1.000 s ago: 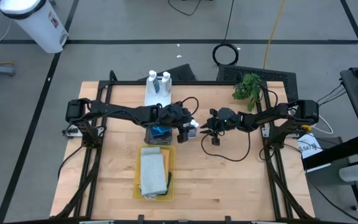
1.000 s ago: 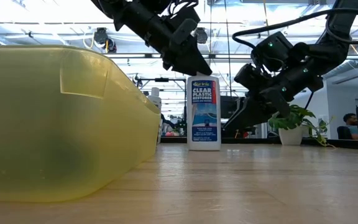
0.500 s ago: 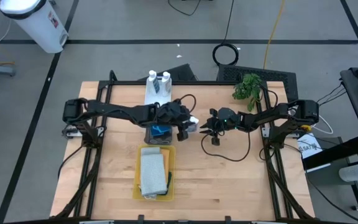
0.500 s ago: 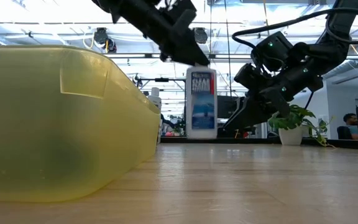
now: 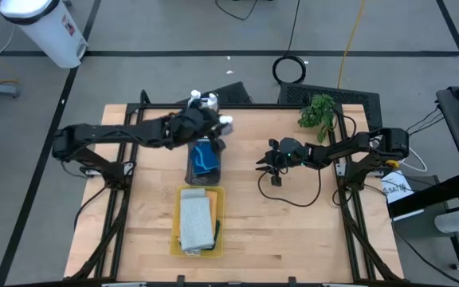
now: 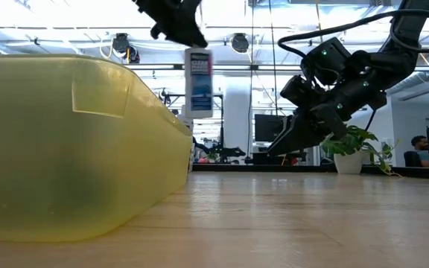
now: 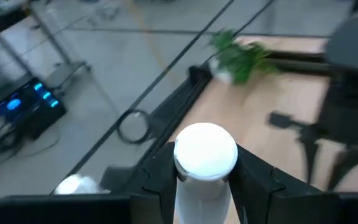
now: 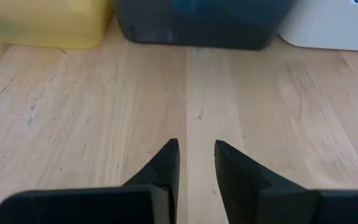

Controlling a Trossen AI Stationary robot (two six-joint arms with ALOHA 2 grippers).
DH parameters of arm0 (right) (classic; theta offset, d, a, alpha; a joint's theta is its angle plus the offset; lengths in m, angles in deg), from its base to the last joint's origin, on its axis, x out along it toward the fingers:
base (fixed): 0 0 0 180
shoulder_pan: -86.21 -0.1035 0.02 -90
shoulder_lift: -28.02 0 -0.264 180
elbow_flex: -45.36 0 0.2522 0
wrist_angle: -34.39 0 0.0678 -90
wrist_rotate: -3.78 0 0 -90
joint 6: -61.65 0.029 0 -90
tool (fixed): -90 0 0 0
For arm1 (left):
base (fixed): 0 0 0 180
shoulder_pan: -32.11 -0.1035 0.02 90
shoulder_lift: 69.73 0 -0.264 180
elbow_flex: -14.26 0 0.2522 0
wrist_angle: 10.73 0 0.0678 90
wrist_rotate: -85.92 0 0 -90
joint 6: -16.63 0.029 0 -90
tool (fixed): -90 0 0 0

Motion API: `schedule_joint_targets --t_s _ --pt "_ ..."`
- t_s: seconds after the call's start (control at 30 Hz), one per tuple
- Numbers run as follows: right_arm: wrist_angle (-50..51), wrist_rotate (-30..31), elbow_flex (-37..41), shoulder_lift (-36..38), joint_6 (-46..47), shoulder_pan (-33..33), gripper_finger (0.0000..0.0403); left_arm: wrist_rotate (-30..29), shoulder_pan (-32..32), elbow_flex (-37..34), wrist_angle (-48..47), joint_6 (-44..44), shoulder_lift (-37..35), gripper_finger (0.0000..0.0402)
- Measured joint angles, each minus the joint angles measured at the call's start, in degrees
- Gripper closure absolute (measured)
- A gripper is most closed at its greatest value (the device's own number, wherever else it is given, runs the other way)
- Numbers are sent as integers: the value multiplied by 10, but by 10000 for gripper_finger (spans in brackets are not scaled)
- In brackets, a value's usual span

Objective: Pick & Place Kitchen Items
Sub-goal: Put the white plastic restorer bottle into the white bin, then return to Home Position

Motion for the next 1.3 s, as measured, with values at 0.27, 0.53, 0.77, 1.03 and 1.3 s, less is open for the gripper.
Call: schedule_joint_targets --t_s 0.27,0.53,0.77,1.03,1.3 --pt "2 1 0 0 0 0 328 -3 -87 -25 -27 -46 -6 287" --pt "2 1 0 0 0 0 328 42 -157 -140 59 -86 -6 287" --pt "2 1 0 0 0 0 328 71 -176 -229 160 -113 -6 287" --pt "0 1 0 0 0 0 328 69 -176 -252 188 -119 -7 255" --pt "0 1 0 0 0 0 328 71 -176 -254 187 -123 -5 148"
